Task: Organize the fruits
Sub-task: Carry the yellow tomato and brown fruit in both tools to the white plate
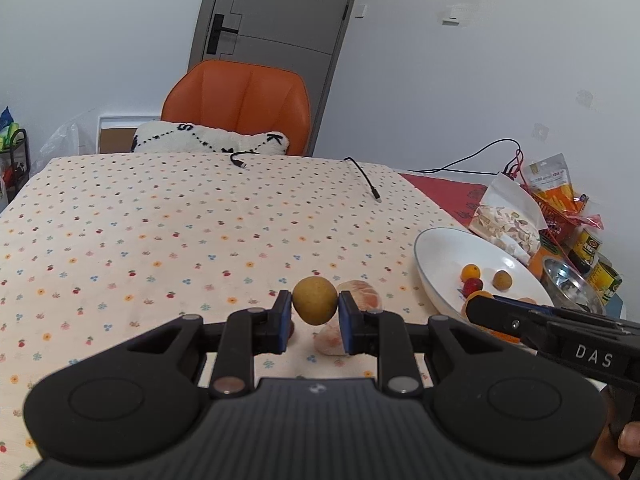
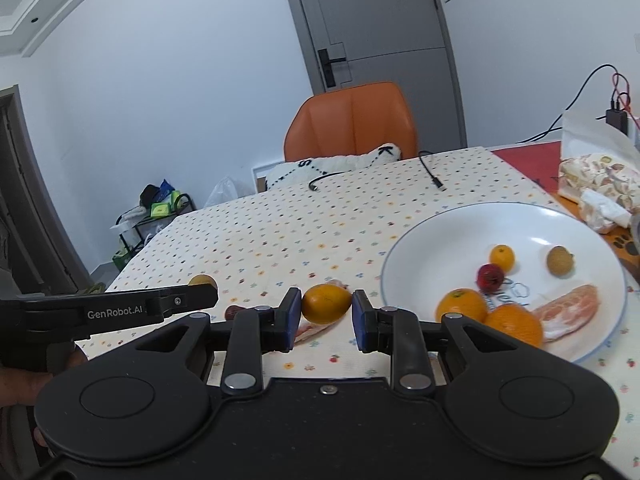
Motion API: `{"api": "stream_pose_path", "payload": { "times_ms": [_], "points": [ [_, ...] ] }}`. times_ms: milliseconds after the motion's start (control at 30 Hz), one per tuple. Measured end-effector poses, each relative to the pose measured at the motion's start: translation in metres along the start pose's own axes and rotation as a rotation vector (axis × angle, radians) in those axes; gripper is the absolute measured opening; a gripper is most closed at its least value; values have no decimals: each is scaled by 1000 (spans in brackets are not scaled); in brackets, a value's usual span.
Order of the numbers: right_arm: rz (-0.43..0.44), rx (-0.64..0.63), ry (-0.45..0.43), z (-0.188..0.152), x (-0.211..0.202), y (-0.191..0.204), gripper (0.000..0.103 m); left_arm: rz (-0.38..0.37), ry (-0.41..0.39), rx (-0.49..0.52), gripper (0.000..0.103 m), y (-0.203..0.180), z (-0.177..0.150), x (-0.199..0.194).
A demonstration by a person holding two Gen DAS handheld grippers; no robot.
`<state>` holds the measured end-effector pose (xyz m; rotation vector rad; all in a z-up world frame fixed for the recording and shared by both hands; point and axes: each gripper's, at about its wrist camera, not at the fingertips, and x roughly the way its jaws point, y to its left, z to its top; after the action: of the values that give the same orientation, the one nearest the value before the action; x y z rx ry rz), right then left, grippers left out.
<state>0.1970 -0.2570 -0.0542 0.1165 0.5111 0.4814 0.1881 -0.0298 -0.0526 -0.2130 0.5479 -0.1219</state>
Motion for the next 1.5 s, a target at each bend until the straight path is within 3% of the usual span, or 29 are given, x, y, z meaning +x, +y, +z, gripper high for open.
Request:
{"api": "stream_pose_path", "payload": {
  "times_ms": [833, 1500],
  "points": [
    [-89, 54, -50, 3, -29, -46, 26, -71, -4, 45, 23, -47, 6, 16],
    [-212, 109, -68, 2, -42, -97, 26, -141, 27, 78, 23, -82, 8, 50]
  ]
}}
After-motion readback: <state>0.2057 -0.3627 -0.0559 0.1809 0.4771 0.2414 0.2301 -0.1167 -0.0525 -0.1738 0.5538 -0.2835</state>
